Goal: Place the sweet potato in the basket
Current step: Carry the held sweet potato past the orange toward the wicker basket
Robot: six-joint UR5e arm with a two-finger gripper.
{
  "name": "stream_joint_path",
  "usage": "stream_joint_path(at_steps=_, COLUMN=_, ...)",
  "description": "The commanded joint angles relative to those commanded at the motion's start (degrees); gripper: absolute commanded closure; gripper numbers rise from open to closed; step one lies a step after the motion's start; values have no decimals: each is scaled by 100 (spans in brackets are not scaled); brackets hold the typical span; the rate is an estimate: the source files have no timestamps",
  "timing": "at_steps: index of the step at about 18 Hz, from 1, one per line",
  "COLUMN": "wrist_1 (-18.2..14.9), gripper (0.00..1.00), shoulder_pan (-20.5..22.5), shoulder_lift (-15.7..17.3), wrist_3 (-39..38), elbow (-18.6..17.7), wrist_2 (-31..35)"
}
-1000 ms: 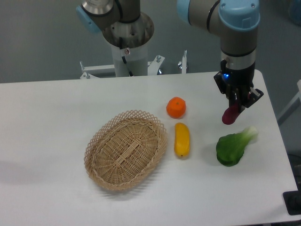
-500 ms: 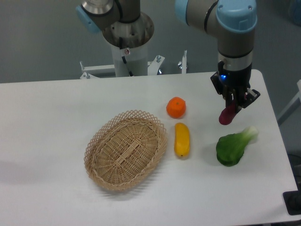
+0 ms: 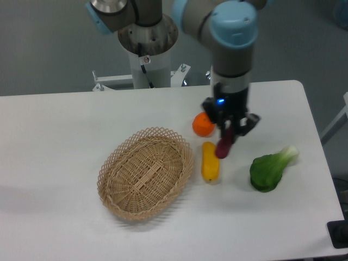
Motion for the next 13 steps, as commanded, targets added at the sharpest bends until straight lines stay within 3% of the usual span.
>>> stream_joint_path(at_steps=4, wrist_1=1081, gripper=74, shoulder_pan=-668, shoulder_lift=-184, wrist_3=-739, elbow=-572, wrist_2=53)
stream_joint_path(at_steps=5, wrist_1=1214, gripper=74, shoulder_pan=-791, shoulder_lift=-272, wrist_3=-767, elbow=-642, wrist_2=70)
stream_joint_path(at_steps=10, wrist_1=1259, gripper=73, shoulder_pan=-1153, shoulder_lift=-615, wrist_3=-653, elbow=-766, wrist_2=263)
stream_joint_path(at_steps=13, wrist_1=1277, gripper=73, shoulder_pan=-1249, shoulder_lift=-817, wrist_3=-57, elbow=-819, wrist_2=369)
